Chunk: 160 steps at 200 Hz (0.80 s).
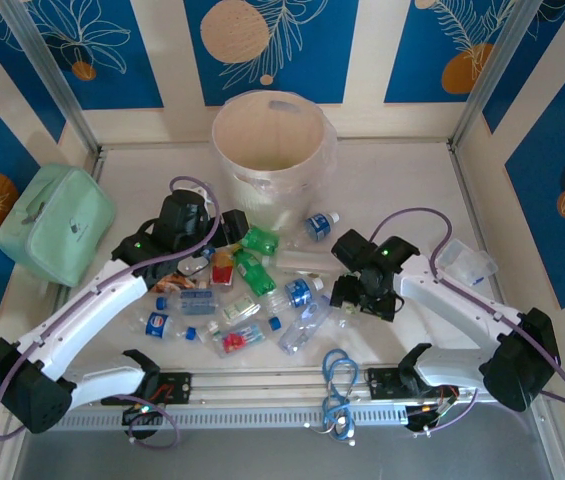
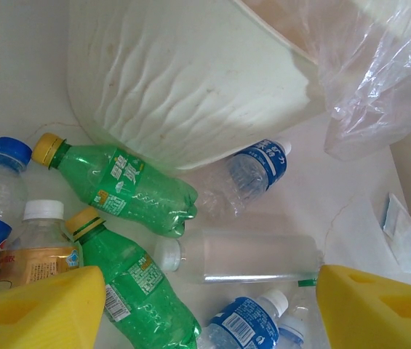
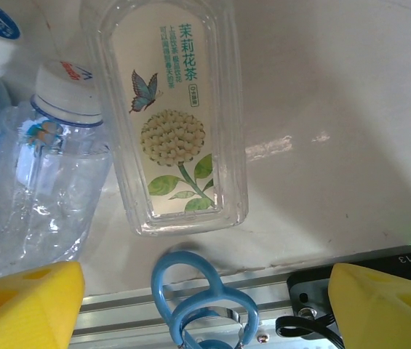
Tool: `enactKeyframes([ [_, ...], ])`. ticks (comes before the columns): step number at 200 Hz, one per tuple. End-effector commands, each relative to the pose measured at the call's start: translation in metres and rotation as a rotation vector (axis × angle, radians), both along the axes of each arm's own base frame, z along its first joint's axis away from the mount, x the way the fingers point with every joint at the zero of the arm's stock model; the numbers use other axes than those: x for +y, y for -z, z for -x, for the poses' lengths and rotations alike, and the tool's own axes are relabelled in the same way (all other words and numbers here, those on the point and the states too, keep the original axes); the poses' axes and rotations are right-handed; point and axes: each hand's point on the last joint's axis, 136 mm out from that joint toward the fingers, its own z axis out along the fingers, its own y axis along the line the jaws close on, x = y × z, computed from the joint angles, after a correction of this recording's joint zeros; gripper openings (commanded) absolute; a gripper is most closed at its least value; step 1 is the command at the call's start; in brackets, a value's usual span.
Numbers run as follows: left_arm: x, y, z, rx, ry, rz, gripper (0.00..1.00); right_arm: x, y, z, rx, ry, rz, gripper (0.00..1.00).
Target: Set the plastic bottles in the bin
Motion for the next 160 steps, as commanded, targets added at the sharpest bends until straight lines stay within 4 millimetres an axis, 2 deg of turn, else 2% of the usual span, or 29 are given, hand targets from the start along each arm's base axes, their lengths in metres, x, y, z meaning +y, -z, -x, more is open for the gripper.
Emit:
enactKeyframes([
  [1, -0.007, -0.006, 0.003, -0.003, 0.019, 0.032, 0.76, 0.0, 0.004, 0.003, 0.025, -0.001, 0.003, 0.87],
  [72, -0.007, -0.004, 0.005, 0.006, 0.02, 0.042, 0.75, 0.006, 0.018, -0.014, 0.052, -0.008, -0.002, 0.83],
  [160, -0.008, 0.0, 0.005, 0.01, 0.02, 0.043, 0.75, 0.012, 0.041, -0.02, 0.098, -0.023, 0.004, 0.81],
])
